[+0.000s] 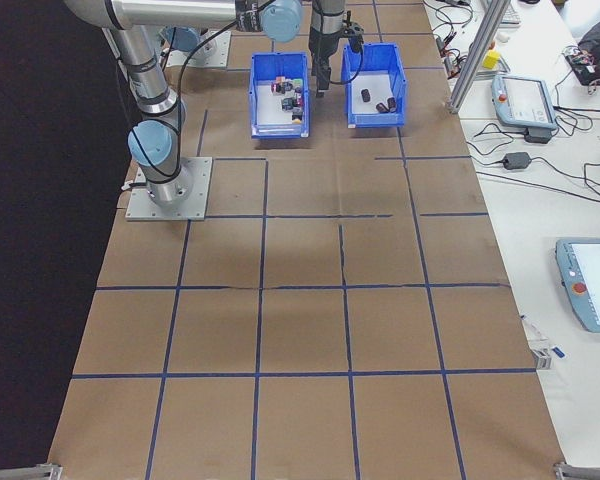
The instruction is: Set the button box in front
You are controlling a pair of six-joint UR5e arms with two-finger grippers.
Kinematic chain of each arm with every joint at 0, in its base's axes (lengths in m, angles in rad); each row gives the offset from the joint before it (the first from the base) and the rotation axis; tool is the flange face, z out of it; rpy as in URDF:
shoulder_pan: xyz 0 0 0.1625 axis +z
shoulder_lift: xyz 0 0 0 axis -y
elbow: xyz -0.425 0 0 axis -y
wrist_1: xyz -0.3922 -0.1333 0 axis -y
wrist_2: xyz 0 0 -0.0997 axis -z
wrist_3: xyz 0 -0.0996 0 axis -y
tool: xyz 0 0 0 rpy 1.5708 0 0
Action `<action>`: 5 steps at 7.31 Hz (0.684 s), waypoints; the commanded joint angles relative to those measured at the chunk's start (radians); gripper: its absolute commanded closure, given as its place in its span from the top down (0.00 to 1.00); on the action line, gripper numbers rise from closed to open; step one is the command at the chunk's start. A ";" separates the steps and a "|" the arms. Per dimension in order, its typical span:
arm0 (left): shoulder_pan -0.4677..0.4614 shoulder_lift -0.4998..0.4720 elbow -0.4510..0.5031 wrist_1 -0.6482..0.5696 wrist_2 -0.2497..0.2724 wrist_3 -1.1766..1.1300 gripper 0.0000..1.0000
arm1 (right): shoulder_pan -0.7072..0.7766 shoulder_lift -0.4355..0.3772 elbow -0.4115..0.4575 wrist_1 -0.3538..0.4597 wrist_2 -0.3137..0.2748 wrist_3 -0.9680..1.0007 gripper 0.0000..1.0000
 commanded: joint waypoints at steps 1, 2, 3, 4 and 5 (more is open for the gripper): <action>0.003 -0.003 0.009 0.021 -0.012 -0.188 0.99 | 0.004 0.009 0.000 -0.001 0.015 -0.012 1.00; 0.002 0.003 -0.028 0.068 0.000 -0.422 0.99 | 0.004 0.009 0.000 -0.010 0.008 -0.032 1.00; 0.000 0.014 -0.029 0.057 -0.006 -0.537 0.99 | 0.004 0.017 -0.011 -0.040 0.003 -0.181 1.00; -0.001 0.028 -0.036 -0.021 -0.006 -0.679 0.99 | 0.004 0.050 -0.033 -0.088 0.002 -0.270 1.00; -0.013 0.037 -0.057 -0.029 -0.012 -0.875 0.99 | 0.007 0.128 -0.087 -0.135 0.003 -0.371 1.00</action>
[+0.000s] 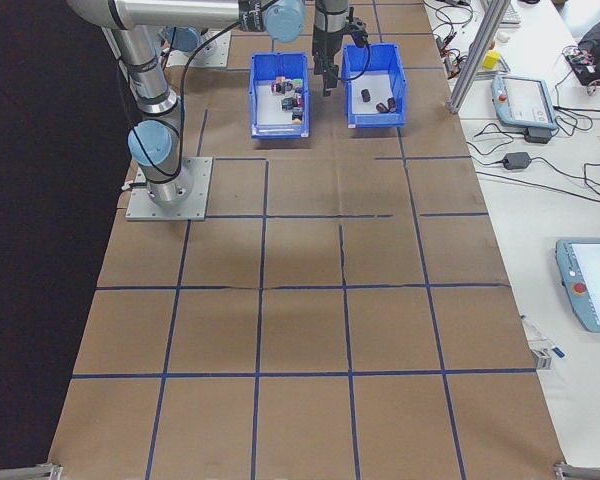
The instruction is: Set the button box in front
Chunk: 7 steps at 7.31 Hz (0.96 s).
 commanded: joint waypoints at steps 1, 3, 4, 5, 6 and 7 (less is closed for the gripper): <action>-0.019 0.044 -0.058 -0.033 -0.008 -0.339 0.99 | 0.007 0.156 -0.137 -0.050 0.001 -0.192 1.00; -0.023 0.158 -0.211 -0.028 -0.063 -0.565 0.99 | 0.091 0.305 -0.306 -0.044 -0.002 -0.374 1.00; -0.023 0.211 -0.294 0.046 -0.111 -0.661 0.99 | 0.134 0.355 -0.354 -0.066 0.000 -0.443 1.00; -0.027 0.231 -0.340 0.089 -0.126 -0.791 0.99 | 0.183 0.381 -0.392 -0.067 -0.002 -0.467 1.00; -0.053 0.233 -0.347 0.088 -0.190 -0.893 0.99 | 0.221 0.407 -0.414 -0.069 0.000 -0.563 1.00; -0.117 0.220 -0.356 0.087 -0.191 -0.959 0.99 | 0.249 0.442 -0.432 -0.078 -0.002 -0.690 1.00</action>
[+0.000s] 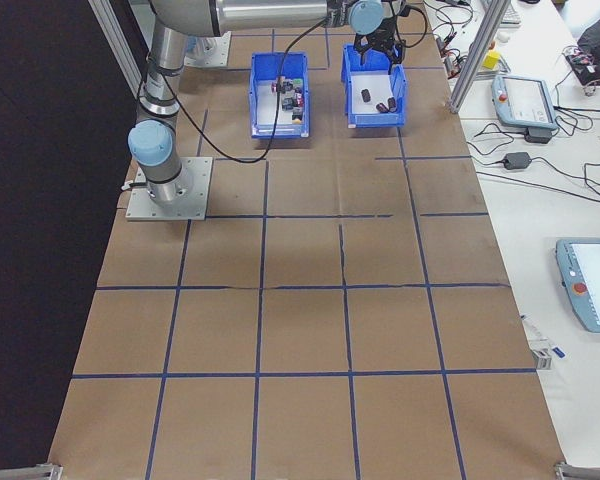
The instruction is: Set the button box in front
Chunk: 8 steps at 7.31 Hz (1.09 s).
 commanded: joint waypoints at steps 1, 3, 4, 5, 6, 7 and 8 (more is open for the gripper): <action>-0.138 -0.025 -0.043 0.056 -0.027 -0.222 0.99 | 0.069 0.074 -0.065 -0.007 -0.001 -0.153 1.00; -0.257 -0.104 -0.055 0.168 -0.025 -0.365 0.99 | 0.156 0.148 -0.130 -0.007 -0.001 -0.159 1.00; -0.306 -0.168 -0.055 0.254 -0.025 -0.448 0.99 | 0.207 0.165 -0.136 -0.004 -0.005 -0.191 1.00; -0.357 -0.225 -0.055 0.312 -0.019 -0.514 0.99 | 0.235 0.169 -0.133 -0.005 -0.039 -0.261 1.00; -0.378 -0.264 -0.057 0.352 -0.016 -0.551 0.99 | 0.246 0.168 -0.133 -0.005 -0.039 -0.280 1.00; -0.383 -0.279 -0.060 0.382 -0.016 -0.605 0.99 | 0.256 0.169 -0.121 -0.004 -0.039 -0.303 1.00; -0.392 -0.280 -0.078 0.399 -0.017 -0.651 0.99 | 0.279 0.180 -0.093 -0.005 -0.041 -0.300 1.00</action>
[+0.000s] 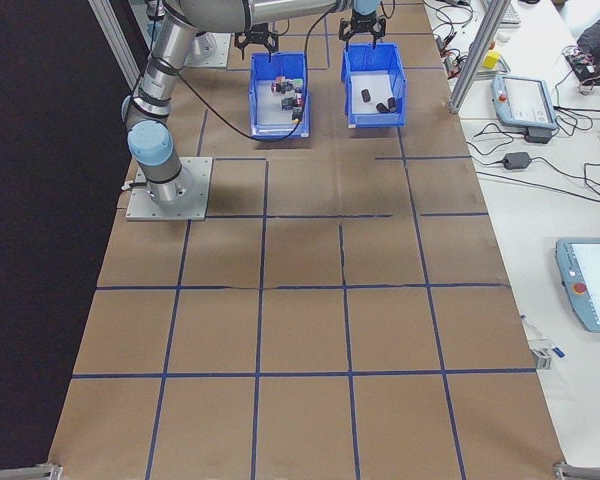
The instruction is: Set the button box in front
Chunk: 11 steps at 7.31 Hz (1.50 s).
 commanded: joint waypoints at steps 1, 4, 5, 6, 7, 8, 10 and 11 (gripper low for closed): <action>-0.016 -0.013 -0.054 0.079 0.000 -0.066 0.99 | 0.039 0.020 0.053 -0.027 -0.003 -0.010 1.00; -0.016 -0.067 -0.131 0.286 0.001 -0.072 0.99 | 0.042 0.061 0.090 -0.074 -0.003 -0.005 1.00; -0.019 -0.088 -0.128 0.286 0.000 -0.084 0.98 | 0.040 0.090 0.102 -0.118 -0.003 0.000 1.00; -0.019 -0.090 -0.129 0.285 0.000 -0.089 0.93 | 0.040 0.100 0.111 -0.148 -0.003 0.025 1.00; -0.019 -0.093 -0.129 0.286 -0.002 -0.090 0.77 | 0.040 0.098 0.119 -0.148 -0.001 0.033 0.87; -0.019 -0.092 -0.128 0.288 -0.007 -0.077 0.44 | 0.040 0.085 0.118 -0.134 -0.007 0.035 0.58; -0.022 -0.090 -0.129 0.381 -0.008 -0.087 0.20 | 0.042 0.094 0.111 -0.136 -0.019 0.033 0.23; -0.022 -0.089 -0.134 0.404 -0.013 -0.086 0.05 | 0.045 0.089 0.108 -0.148 -0.042 0.033 0.12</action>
